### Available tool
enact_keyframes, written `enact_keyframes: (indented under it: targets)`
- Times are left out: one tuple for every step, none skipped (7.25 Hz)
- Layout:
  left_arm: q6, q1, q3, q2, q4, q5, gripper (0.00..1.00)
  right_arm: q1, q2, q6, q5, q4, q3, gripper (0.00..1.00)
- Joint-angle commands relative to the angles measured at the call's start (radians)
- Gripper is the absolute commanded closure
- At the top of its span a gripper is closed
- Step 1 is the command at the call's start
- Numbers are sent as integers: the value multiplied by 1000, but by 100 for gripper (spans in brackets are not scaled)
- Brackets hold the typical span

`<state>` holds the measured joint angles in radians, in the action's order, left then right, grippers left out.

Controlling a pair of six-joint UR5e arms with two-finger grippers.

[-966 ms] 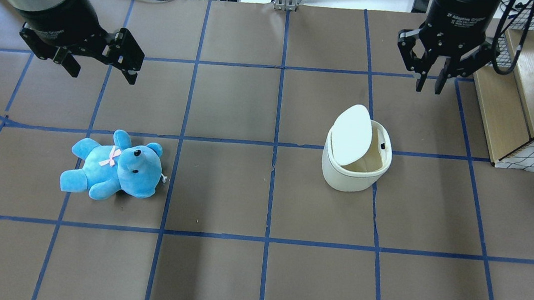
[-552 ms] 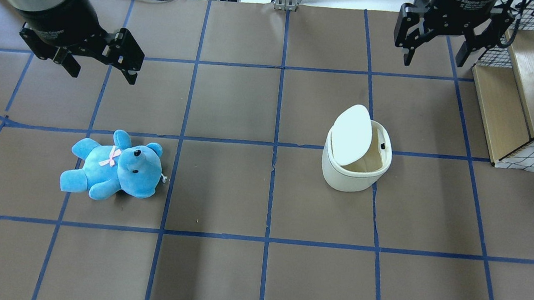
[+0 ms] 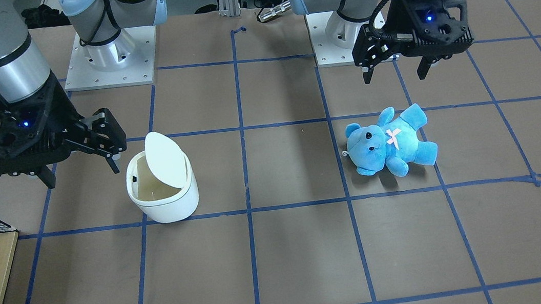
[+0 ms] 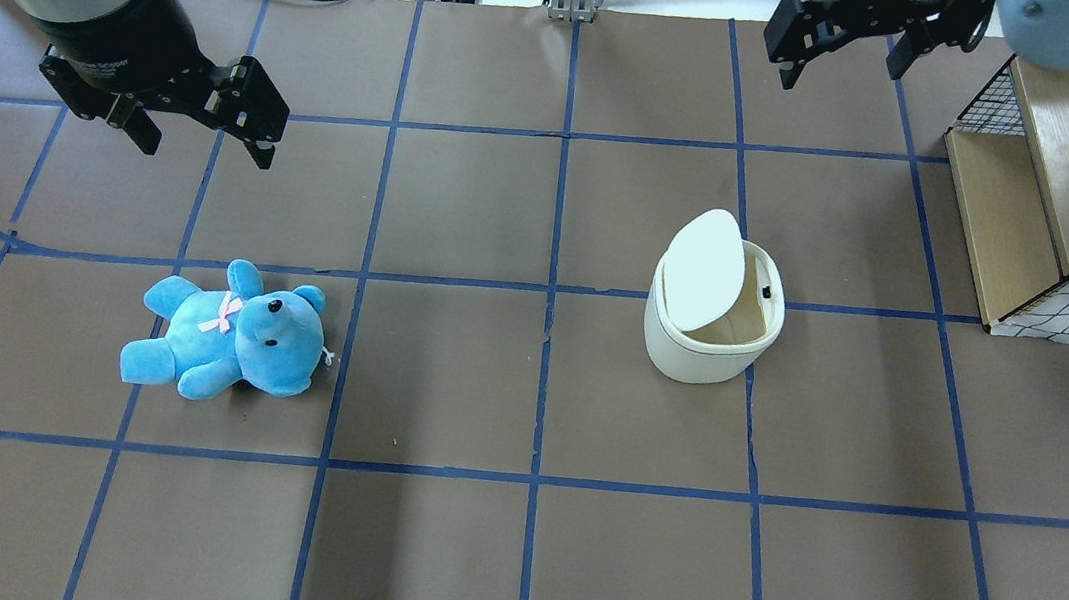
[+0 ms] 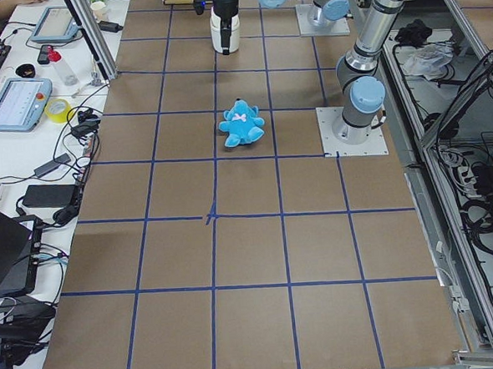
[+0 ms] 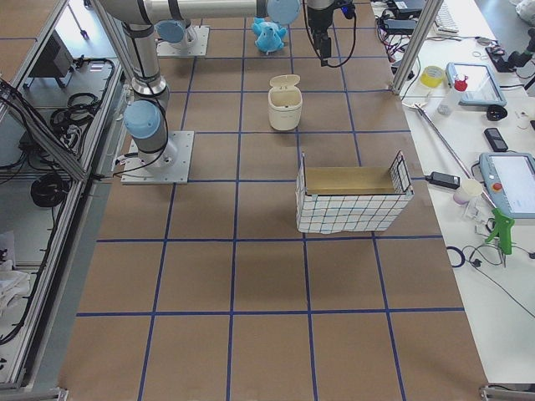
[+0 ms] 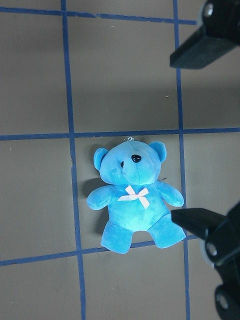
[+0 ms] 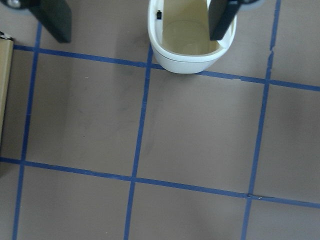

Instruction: Open trash can with right arm

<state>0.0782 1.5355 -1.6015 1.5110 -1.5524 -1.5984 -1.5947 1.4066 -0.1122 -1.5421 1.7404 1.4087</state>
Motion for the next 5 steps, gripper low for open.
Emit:
enact_keyframes:
  targets:
    - [0, 0, 0, 0, 0, 0, 0, 1, 0, 46, 50, 11, 23, 2]
    - [0, 0, 0, 0, 0, 0, 0, 1, 0, 45, 42, 7, 24, 0]
    - [2, 0, 0, 0, 0, 0, 0, 1, 0, 43, 19, -5, 24, 0]
    - [0, 0, 0, 0, 0, 0, 0, 1, 0, 45, -12, -74, 36, 0]
    - [0, 0, 0, 0, 0, 0, 0, -1, 3, 49, -13, -128, 44, 0]
